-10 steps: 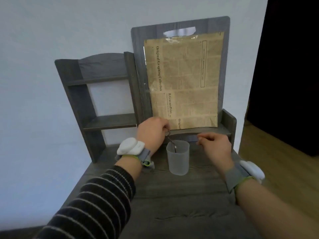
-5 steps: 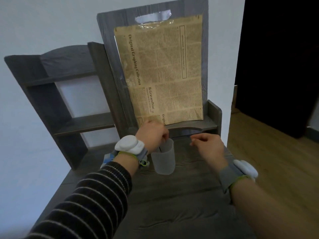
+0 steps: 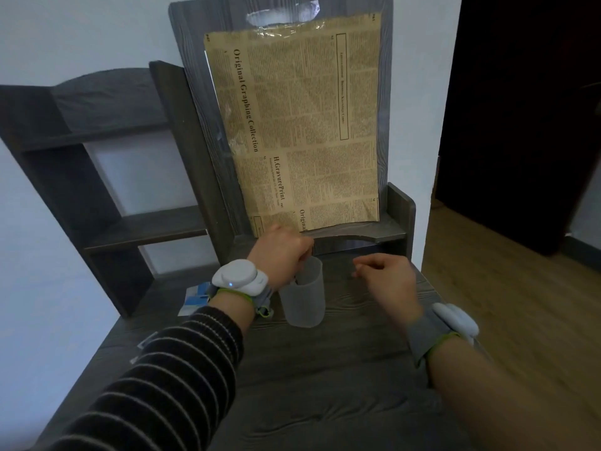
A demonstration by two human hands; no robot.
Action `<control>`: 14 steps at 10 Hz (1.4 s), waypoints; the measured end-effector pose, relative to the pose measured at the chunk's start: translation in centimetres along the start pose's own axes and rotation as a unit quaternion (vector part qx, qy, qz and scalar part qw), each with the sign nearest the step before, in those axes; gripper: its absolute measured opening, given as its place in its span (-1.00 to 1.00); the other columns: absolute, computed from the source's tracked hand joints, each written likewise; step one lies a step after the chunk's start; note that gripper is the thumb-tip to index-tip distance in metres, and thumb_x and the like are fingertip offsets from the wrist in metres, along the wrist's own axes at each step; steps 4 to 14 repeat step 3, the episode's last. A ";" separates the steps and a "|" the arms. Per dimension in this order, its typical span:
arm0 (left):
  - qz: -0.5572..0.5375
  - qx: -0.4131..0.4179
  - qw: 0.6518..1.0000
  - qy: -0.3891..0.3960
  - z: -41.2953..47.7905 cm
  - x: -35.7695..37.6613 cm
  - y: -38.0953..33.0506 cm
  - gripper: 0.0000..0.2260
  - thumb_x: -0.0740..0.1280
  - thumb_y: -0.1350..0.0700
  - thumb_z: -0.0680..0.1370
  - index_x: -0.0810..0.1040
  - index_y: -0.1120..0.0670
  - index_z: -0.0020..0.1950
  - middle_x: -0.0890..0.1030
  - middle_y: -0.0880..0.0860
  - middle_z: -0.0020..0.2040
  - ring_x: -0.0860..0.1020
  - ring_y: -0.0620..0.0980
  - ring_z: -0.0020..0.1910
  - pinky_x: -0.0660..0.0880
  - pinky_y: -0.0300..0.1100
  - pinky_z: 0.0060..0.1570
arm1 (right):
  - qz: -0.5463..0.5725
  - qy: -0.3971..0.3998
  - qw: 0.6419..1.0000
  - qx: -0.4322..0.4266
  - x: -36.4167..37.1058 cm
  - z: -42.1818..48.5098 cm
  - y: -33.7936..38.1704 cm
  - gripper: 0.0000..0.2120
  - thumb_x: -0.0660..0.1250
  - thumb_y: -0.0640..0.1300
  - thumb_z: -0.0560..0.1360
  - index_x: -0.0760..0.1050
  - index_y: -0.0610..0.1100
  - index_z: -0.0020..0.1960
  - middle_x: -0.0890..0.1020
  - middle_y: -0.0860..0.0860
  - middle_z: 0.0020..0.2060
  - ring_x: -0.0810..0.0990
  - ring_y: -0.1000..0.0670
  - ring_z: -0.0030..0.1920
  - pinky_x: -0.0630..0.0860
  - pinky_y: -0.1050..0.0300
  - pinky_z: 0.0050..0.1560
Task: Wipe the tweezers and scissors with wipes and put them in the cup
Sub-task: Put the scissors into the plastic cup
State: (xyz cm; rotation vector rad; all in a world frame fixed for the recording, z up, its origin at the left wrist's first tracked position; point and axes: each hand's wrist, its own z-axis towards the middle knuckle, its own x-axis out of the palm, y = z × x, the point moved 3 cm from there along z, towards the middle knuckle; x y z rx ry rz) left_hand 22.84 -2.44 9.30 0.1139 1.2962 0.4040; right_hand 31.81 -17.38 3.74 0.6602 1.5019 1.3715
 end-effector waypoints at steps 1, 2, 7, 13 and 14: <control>-0.021 -0.007 1.000 -0.013 -0.1 -0.1 0.2 -0.93 0.29 0.19 0.46 0.53 0.06 -0.10 0.59 0.04 -0.09 0.48 0.05 -0.02 0.10 -0.22 -0.09 | -0.007 0.002 1.000 0.002 0.2 0.0 0.0 -0.86 0.32 -0.21 0.48 0.63 -0.07 -0.03 0.61 0.11 -0.29 0.54 0.23 -0.21 0.47 0.27 -0.04; -0.052 -0.023 0.998 -0.033 -0.6 -0.4 0.9 -0.95 0.32 0.15 0.46 0.54 0.07 -0.10 0.58 0.02 -0.09 0.48 0.02 -0.01 0.08 -0.24 -0.12 | -0.004 0.004 1.000 0.003 0.6 0.1 0.0 -0.86 0.33 -0.22 0.47 0.63 -0.08 -0.04 0.61 0.11 -0.32 0.58 0.16 -0.16 0.50 0.20 0.05; -0.068 -0.032 0.996 -0.057 -1.0 -0.7 1.4 -0.95 0.33 0.13 0.48 0.54 0.08 -0.10 0.59 0.00 -0.10 0.49 0.01 -0.03 0.04 -0.25 -0.15 | -0.011 0.009 1.000 -0.003 0.9 0.0 0.2 -0.86 0.33 -0.21 0.48 0.64 -0.09 -0.04 0.61 0.11 -0.33 0.58 0.17 -0.18 0.49 0.21 0.03; -0.068 -0.032 0.996 -0.057 -1.0 -0.7 1.4 -0.95 0.33 0.13 0.48 0.54 0.08 -0.10 0.59 0.00 -0.10 0.49 0.01 -0.03 0.04 -0.25 -0.15 | -0.011 0.009 1.000 -0.003 0.9 0.0 0.2 -0.86 0.33 -0.21 0.48 0.64 -0.09 -0.04 0.61 0.11 -0.33 0.58 0.17 -0.18 0.49 0.21 0.03; -0.068 -0.032 0.996 -0.057 -1.0 -0.7 1.4 -0.95 0.33 0.13 0.48 0.54 0.08 -0.10 0.59 0.00 -0.10 0.49 0.01 -0.03 0.04 -0.25 -0.15 | -0.011 0.009 1.000 -0.003 0.9 0.0 0.2 -0.86 0.33 -0.21 0.48 0.64 -0.09 -0.04 0.61 0.11 -0.33 0.58 0.17 -0.18 0.49 0.21 0.03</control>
